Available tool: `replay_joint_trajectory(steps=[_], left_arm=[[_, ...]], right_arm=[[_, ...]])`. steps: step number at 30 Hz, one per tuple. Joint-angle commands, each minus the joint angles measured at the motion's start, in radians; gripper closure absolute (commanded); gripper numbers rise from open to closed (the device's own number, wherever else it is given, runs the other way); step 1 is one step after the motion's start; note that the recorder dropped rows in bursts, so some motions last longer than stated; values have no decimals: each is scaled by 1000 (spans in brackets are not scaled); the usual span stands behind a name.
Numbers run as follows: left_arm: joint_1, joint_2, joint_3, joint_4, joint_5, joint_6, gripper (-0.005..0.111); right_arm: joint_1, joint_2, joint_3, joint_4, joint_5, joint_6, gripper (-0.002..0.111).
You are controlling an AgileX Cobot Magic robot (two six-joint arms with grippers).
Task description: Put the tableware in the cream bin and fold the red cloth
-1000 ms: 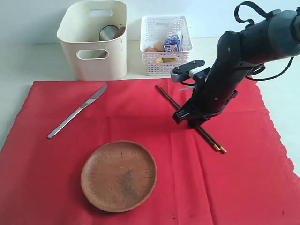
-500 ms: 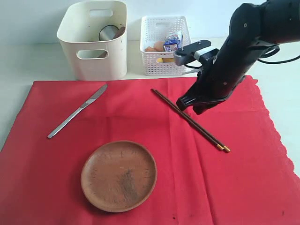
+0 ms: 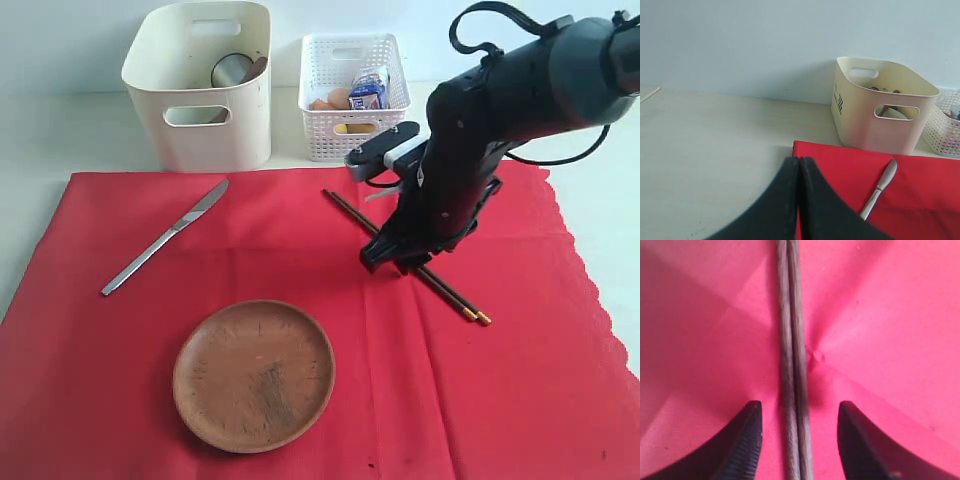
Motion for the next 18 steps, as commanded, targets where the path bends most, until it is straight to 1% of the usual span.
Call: replay_joint_trajectory(steps=[1, 3, 5, 7, 9, 14, 18], left_arm=[[1, -7, 0, -8, 1, 0, 104], [1, -7, 0, -8, 1, 0, 104], [1, -7, 0, -8, 1, 0, 104], [1, -7, 0, -8, 1, 0, 104], [1, -7, 0, -8, 1, 0, 104], [1, -7, 0, -8, 1, 0, 104], [1, -7, 0, -8, 1, 0, 104]], right_arm=[[1, 42, 5, -13, -15, 7, 65], [1, 55, 5, -9, -11, 4, 72], [1, 57, 5, -9, -7, 4, 83], [1, 55, 5, -9, -2, 2, 98], [1, 55, 5, -9, 4, -10, 108], [1, 44, 5, -9, 11, -21, 108], [1, -15, 5, -9, 20, -40, 108]])
